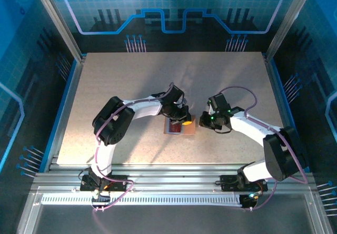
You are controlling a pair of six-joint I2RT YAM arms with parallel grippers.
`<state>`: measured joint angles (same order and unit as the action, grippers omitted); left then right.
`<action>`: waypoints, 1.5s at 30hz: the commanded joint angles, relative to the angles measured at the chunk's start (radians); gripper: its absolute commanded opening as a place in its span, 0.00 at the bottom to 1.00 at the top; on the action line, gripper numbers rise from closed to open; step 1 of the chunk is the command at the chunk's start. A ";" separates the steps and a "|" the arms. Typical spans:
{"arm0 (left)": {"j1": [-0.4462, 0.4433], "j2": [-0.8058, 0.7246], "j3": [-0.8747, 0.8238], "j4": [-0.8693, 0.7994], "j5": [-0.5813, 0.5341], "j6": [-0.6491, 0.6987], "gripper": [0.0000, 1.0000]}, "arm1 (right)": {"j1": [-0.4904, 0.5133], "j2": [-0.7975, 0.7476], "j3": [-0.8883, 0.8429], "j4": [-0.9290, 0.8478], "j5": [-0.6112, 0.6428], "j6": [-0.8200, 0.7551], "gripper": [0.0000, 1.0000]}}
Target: Take the credit cards out of the card holder
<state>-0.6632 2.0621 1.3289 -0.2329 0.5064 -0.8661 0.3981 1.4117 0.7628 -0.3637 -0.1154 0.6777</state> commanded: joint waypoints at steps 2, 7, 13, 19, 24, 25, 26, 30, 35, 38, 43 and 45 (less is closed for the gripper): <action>-0.003 0.034 0.021 -0.011 0.031 -0.013 0.02 | -0.012 -0.059 0.065 -0.078 -0.045 -0.003 0.24; -0.003 0.045 0.026 -0.017 0.034 -0.013 0.02 | -0.008 -0.089 0.097 -0.084 -0.123 0.039 0.31; 0.001 0.037 0.027 -0.009 0.032 -0.023 0.02 | 0.017 -0.031 0.079 -0.001 -0.209 0.091 0.27; 0.022 -0.017 0.028 0.016 0.027 -0.048 0.04 | 0.030 0.054 0.067 0.045 -0.259 0.091 0.21; 0.052 -0.068 0.007 0.014 0.017 -0.049 0.04 | 0.038 0.115 0.068 0.072 -0.288 0.090 0.19; 0.059 -0.078 0.000 0.012 0.016 -0.048 0.04 | 0.041 0.125 0.069 0.072 -0.288 0.089 0.19; 0.066 -0.088 -0.006 0.008 0.017 -0.043 0.04 | 0.044 0.134 0.070 0.078 -0.289 0.089 0.19; 0.091 -0.128 -0.039 -0.017 0.006 -0.024 0.04 | 0.054 0.157 0.084 0.081 -0.294 0.088 0.19; 0.102 -0.174 -0.072 -0.104 -0.018 0.037 0.04 | 0.065 0.188 0.109 0.068 -0.286 0.075 0.19; 0.102 -0.181 -0.087 -0.158 -0.039 0.075 0.04 | 0.067 0.211 0.143 0.047 -0.274 0.050 0.19; 0.101 -0.183 -0.116 -0.206 -0.045 0.107 0.04 | 0.067 0.259 0.217 -0.020 -0.263 -0.018 0.19; 0.101 -0.185 -0.119 -0.231 -0.046 0.122 0.04 | 0.067 0.278 0.231 -0.021 -0.276 -0.026 0.19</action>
<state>-0.5629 1.9083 1.2251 -0.3866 0.4736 -0.7944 0.4534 1.6596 0.9604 -0.3412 -0.3759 0.6971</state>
